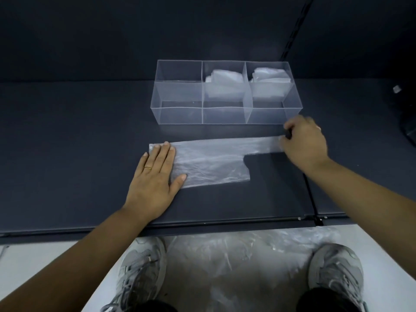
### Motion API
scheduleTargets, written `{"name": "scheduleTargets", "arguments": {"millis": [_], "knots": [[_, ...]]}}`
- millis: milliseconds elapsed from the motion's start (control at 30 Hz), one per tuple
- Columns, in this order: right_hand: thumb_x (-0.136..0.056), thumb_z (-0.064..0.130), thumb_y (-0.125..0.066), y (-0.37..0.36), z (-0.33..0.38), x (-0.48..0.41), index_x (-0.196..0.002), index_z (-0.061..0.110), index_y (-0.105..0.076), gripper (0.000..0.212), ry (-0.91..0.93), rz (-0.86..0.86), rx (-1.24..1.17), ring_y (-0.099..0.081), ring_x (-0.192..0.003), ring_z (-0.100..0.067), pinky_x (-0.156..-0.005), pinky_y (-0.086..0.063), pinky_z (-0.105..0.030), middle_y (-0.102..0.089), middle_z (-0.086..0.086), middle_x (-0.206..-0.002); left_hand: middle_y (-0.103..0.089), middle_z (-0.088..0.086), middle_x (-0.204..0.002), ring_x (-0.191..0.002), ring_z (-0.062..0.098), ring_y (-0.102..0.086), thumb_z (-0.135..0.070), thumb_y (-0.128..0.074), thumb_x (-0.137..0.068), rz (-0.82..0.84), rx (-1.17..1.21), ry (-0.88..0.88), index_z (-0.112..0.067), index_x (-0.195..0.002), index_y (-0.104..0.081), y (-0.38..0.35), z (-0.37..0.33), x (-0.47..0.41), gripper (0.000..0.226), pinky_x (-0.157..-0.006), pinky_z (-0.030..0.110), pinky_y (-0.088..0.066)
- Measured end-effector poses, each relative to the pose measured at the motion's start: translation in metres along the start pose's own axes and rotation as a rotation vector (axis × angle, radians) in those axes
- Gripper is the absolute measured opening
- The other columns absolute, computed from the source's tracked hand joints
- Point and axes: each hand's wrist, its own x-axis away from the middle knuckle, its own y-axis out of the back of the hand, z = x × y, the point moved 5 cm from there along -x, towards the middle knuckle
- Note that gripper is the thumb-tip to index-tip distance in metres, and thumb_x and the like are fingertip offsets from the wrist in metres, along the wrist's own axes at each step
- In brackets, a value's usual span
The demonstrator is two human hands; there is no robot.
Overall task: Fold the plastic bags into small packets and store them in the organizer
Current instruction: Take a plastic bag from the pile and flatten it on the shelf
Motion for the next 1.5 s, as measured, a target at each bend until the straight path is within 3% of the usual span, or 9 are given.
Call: {"name": "scheduleTargets", "arguments": {"millis": [100,200,400,633,800,967,1167,1367,1500], "knots": [[-0.082,0.004,-0.060,-0.009,0.077,0.041,-0.113,0.006,-0.062,0.032,0.386,-0.110,-0.071,-0.052,-0.110,-0.036,-0.096,-0.038,-0.040,-0.056,-0.018,-0.118,0.001,-0.001,-0.161,-0.148,0.019,0.006,-0.068,-0.001,-0.086,0.028,-0.038,0.012,-0.018,-0.153,-0.001,0.001,-0.002,0.000,0.083,-0.120,0.037,0.004],[-0.095,0.014,-0.051,-0.057,0.151,0.088,-0.140,0.005,-0.043,0.047,0.655,0.262,-0.219,-0.031,-0.139,-0.027,-0.117,-0.015,-0.034,-0.038,-0.015,-0.148,0.010,-0.002,-0.159,-0.147,0.022,0.011,-0.073,0.009,-0.080,0.058,-0.073,0.017,-0.018,-0.151,0.007,0.001,-0.002,0.000,0.090,-0.119,0.041,0.006],[-0.103,0.040,-0.024,-0.111,0.153,0.094,-0.153,0.015,-0.010,0.058,0.674,0.290,0.091,0.003,-0.148,-0.013,-0.119,0.009,-0.032,-0.004,0.000,-0.162,0.010,0.005,-0.160,-0.146,0.020,0.013,-0.078,0.024,-0.070,0.084,-0.091,0.016,-0.015,-0.150,0.009,0.001,-0.002,0.001,0.103,-0.118,0.042,0.007],[-0.098,0.051,-0.016,-0.082,0.048,0.055,-0.153,0.023,0.002,0.064,0.537,0.253,0.297,0.011,-0.148,-0.015,-0.116,0.015,-0.035,0.006,0.000,-0.162,-0.001,0.008,-0.161,-0.148,0.022,0.002,-0.085,0.008,-0.071,0.087,-0.054,0.016,-0.010,-0.153,-0.002,0.004,0.000,0.001,0.111,-0.119,0.044,0.004],[-0.093,0.038,-0.053,-0.038,0.022,0.052,-0.146,0.012,-0.035,0.062,0.482,0.041,0.211,-0.019,-0.144,-0.030,-0.117,-0.007,-0.045,-0.027,-0.013,-0.155,0.009,0.005,-0.161,-0.147,0.019,0.013,-0.084,0.001,-0.070,0.100,-0.048,0.031,-0.014,-0.153,0.004,0.009,-0.001,0.001,0.108,-0.118,0.045,0.012],[-0.074,0.026,-0.081,-0.023,0.027,0.083,-0.095,0.018,-0.069,0.025,0.743,0.131,0.012,-0.050,-0.096,-0.021,-0.080,-0.036,-0.034,-0.058,-0.001,-0.100,-0.035,0.010,-0.152,-0.143,0.025,-0.026,-0.058,-0.039,-0.089,-0.140,0.196,-0.212,-0.009,-0.143,-0.041,0.034,-0.036,0.010,0.073,-0.119,0.041,-0.010],[-0.082,0.014,-0.073,-0.029,0.043,0.084,-0.079,0.012,-0.069,0.006,0.729,0.169,0.027,-0.055,-0.083,-0.026,-0.077,-0.039,-0.034,-0.059,-0.004,-0.084,-0.034,0.006,-0.153,-0.143,0.020,-0.026,-0.045,-0.061,-0.089,0.008,0.246,-0.297,-0.006,-0.144,-0.040,0.013,-0.068,0.020,0.070,-0.118,0.031,-0.011],[-0.091,0.012,-0.061,-0.014,0.036,0.083,-0.080,0.021,-0.059,0.014,0.570,0.393,-0.177,-0.047,-0.088,-0.013,-0.084,-0.036,-0.026,-0.051,0.008,-0.088,-0.067,0.010,-0.119,-0.110,0.027,-0.064,-0.018,-0.076,-0.080,-0.212,0.235,-0.256,-0.003,-0.114,-0.069,0.024,-0.071,0.016,0.038,-0.096,0.042,-0.048],[-0.082,0.039,-0.066,0.005,0.026,0.091,-0.096,0.024,-0.060,0.021,0.546,0.312,-0.108,-0.042,-0.107,-0.008,-0.098,-0.030,-0.028,-0.050,0.010,-0.110,-0.073,0.007,-0.104,-0.096,0.024,-0.070,-0.007,-0.073,-0.082,-0.286,0.283,-0.286,-0.006,-0.100,-0.075,0.031,-0.083,0.020,0.018,-0.083,0.038,-0.056]]}}
